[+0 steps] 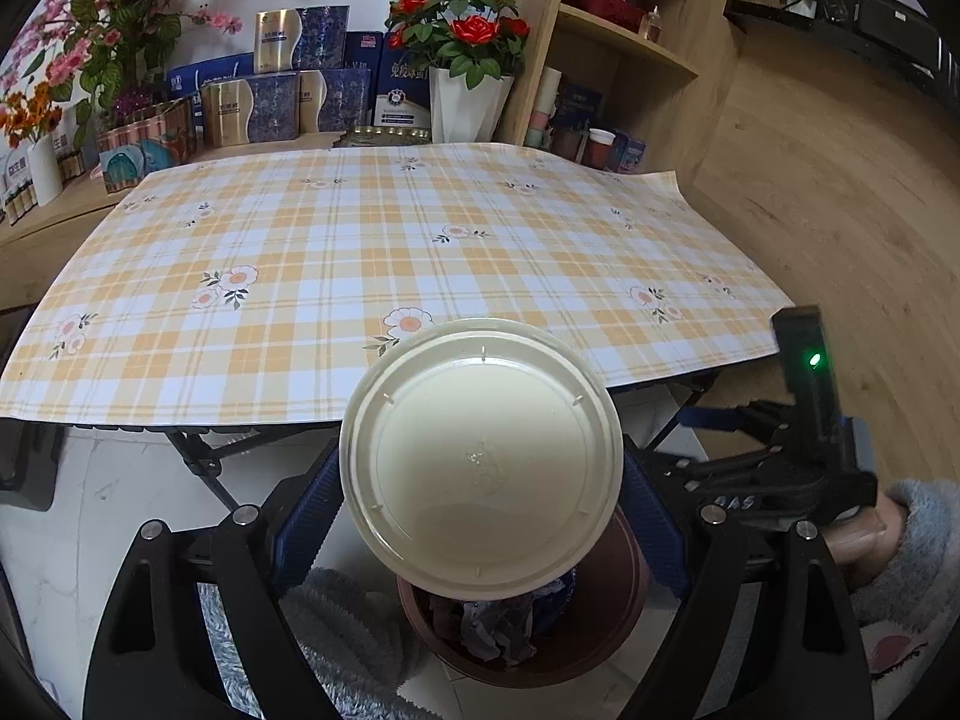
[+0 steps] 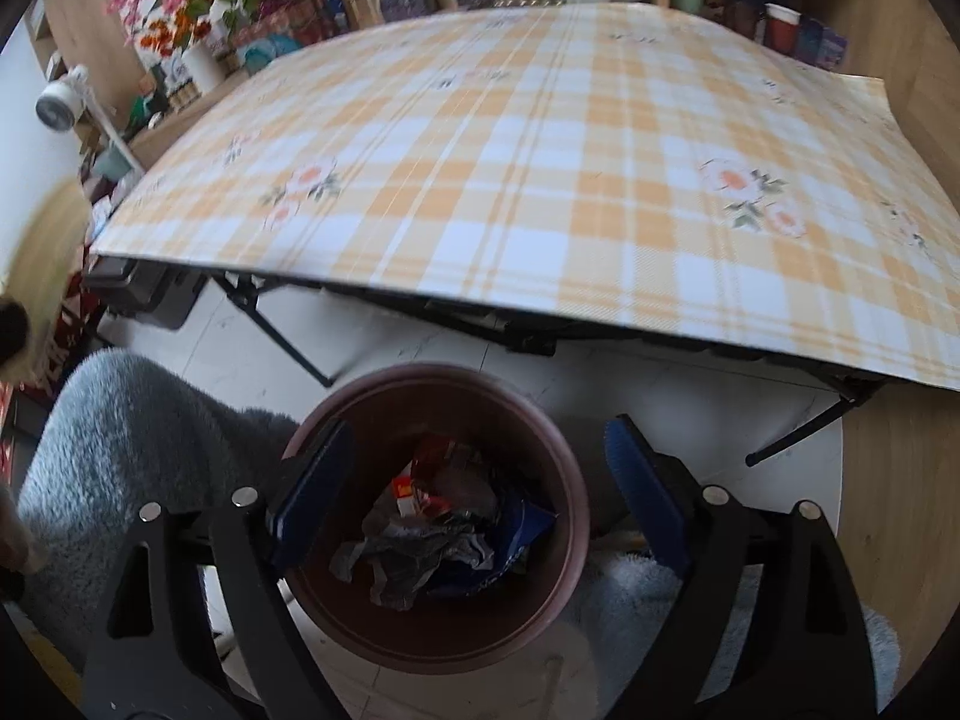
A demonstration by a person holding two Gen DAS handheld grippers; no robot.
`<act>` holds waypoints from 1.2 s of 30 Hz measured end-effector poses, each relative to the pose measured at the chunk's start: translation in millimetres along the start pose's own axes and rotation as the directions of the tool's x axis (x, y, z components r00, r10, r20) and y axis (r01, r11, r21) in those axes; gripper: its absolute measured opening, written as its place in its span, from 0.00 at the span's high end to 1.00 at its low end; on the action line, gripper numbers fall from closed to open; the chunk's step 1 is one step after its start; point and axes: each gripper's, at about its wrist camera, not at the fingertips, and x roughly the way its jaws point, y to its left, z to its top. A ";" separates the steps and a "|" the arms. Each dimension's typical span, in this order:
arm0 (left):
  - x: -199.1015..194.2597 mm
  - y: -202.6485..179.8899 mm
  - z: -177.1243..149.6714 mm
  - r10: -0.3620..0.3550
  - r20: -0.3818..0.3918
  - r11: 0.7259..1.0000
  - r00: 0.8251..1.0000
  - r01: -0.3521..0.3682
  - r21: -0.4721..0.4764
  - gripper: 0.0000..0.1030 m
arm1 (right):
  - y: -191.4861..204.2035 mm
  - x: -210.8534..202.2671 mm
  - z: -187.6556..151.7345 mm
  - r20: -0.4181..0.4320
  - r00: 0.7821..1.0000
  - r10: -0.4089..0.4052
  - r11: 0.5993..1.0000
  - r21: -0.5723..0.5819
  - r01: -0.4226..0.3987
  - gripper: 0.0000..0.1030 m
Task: Collect trash
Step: 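Open the right tool to drop the clear dome lid into the bin, then open the left tool to drop the cream lid into the bin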
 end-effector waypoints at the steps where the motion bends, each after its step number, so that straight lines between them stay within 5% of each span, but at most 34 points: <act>1: 2.1 -0.9 -1.1 0.001 -0.004 1.000 1.000 -0.001 0.012 0.19 | -3.6 -3.6 0.4 0.015 1.000 0.001 1.000 0.009 -0.002 0.14; 14: 49.0 -22.6 -11.0 -0.035 -0.074 0.985 0.997 0.047 0.164 0.18 | -44.4 -44.8 -14.9 0.217 0.967 -0.134 0.990 0.077 0.120 0.07; 24: 101.6 -34.1 -41.0 -0.013 -0.268 0.977 0.963 0.070 0.202 0.18 | -46.6 -38.2 -21.7 0.203 0.967 -0.157 0.985 0.097 0.140 0.07; 36: 110.6 -43.6 -51.4 0.011 -0.317 0.963 0.949 0.075 0.260 0.16 | -47.1 -37.2 -22.6 0.204 0.966 -0.155 0.985 0.103 0.137 0.07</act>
